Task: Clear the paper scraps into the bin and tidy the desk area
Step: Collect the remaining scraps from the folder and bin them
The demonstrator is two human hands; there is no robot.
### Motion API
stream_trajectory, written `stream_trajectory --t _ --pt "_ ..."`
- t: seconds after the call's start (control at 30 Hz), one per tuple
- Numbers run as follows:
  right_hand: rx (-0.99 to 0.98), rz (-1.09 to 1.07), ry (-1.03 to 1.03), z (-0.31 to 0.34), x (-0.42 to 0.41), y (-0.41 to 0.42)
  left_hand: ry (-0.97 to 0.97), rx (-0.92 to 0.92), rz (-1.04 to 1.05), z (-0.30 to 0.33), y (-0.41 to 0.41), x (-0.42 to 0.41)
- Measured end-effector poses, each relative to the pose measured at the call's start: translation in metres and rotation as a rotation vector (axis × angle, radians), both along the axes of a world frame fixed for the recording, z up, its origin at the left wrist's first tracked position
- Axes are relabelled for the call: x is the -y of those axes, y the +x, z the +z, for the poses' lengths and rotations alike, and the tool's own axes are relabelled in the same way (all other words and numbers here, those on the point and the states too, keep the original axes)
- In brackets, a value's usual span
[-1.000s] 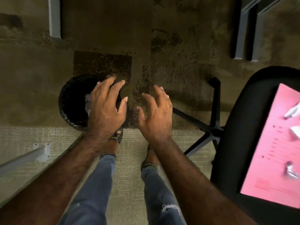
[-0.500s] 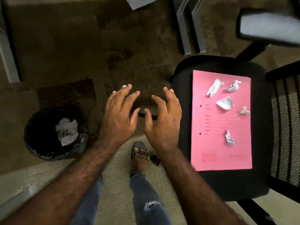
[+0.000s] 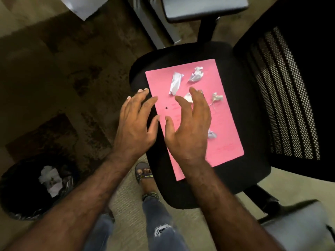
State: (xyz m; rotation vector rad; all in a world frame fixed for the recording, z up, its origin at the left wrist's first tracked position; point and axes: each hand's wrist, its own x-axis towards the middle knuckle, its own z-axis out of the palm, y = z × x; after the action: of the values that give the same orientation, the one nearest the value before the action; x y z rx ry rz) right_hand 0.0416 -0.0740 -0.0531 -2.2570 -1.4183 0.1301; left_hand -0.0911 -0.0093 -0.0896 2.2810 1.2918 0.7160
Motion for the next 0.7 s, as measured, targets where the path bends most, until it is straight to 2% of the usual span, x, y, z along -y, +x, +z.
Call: stream_trajectory --t 0.27,0.7 --pt "0.066 -0.074 -0.179 0.004 0.023 0.053 -0.004 -0.031 -0.122 0.004 0.055 -0.007" --pt "-0.050 -0.021 -0.408 -0.009 0.038 0.103 -0.127 -0.191 -0.134 -0.004 0.108 -0.025"
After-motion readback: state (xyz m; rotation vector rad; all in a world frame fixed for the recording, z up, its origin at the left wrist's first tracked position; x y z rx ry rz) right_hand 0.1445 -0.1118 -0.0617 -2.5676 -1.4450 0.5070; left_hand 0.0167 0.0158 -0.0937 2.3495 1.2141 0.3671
